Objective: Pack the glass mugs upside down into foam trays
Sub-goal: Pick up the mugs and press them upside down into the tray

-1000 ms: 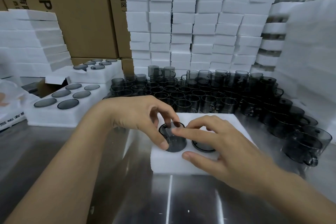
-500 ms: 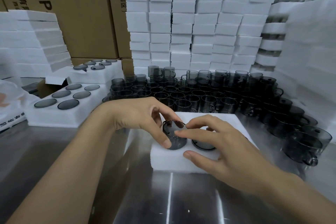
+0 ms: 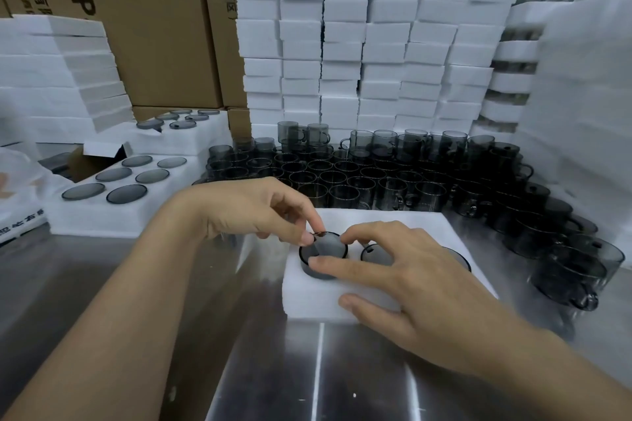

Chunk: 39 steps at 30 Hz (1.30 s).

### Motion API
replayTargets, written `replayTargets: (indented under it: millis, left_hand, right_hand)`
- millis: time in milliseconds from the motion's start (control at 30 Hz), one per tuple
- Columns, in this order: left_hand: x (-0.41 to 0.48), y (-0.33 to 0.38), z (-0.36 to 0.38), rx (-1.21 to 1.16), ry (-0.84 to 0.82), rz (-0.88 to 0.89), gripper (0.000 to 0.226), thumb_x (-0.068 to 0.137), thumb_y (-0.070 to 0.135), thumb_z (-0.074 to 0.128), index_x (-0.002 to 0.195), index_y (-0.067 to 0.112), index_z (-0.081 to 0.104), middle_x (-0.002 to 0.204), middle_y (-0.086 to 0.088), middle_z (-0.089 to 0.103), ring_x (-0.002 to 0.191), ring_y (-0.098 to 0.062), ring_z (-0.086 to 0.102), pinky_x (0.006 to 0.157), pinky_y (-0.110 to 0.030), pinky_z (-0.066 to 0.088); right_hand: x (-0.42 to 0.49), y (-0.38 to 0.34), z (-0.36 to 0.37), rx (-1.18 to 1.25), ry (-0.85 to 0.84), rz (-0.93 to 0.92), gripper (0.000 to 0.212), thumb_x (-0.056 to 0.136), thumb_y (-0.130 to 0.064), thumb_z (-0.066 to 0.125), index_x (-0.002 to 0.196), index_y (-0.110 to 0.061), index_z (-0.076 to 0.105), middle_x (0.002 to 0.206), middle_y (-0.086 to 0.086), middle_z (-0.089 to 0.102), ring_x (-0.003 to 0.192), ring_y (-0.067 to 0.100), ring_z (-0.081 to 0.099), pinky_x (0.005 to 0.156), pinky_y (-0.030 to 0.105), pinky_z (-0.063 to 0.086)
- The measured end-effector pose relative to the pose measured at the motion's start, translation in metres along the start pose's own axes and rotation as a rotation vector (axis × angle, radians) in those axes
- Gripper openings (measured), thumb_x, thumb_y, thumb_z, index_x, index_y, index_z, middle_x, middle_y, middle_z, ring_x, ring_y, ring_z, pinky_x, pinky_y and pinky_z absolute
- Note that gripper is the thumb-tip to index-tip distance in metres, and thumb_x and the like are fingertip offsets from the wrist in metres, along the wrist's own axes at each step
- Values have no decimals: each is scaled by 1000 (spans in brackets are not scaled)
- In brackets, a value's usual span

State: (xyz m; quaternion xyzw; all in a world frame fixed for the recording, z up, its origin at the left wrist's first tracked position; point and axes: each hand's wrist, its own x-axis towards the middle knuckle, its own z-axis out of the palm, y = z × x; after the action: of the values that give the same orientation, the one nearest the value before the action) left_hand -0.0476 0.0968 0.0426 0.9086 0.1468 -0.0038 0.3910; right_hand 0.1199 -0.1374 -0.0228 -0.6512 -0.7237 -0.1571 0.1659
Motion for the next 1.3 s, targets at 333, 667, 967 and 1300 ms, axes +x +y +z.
replayTargets:
  millis: [333,667,967,1300]
  left_hand:
    - [15,-2,9,29,49,-32,4,94,33,84,97,31,84,75,7,58,66,-3,52,61,-17,41]
    - [22,-3,12,11,56,-39,15,95,27,83,101,40,79,75,13,63,65,-3,53,57,-15,44]
    - [42,3,37,-15,200,35,16,101,17,72,101,31,79,74,14,61,68,-10,49,65,-25,43]
    - [61,1,70,120,666,110,12,97,25,75,105,34,76,104,11,65,100,-9,59,91,-33,46]
  right_hand:
    - [1,-5,2,-6,-44,54,46,106,-61,40,152,-56,48,126,-17,53,111,10,55,96,31,44]
    - [6,-9,-2,-29,-135,76,47,107,-62,32,154,-60,40,130,-13,50,112,12,54,95,37,45]
    - [8,10,-3,-42,-178,146,56,103,-71,28,157,-59,35,141,-22,41,125,9,45,100,35,38]
    - [6,42,-16,228,-74,213,57,94,-76,53,143,-49,58,126,-24,55,113,-2,54,96,22,45]
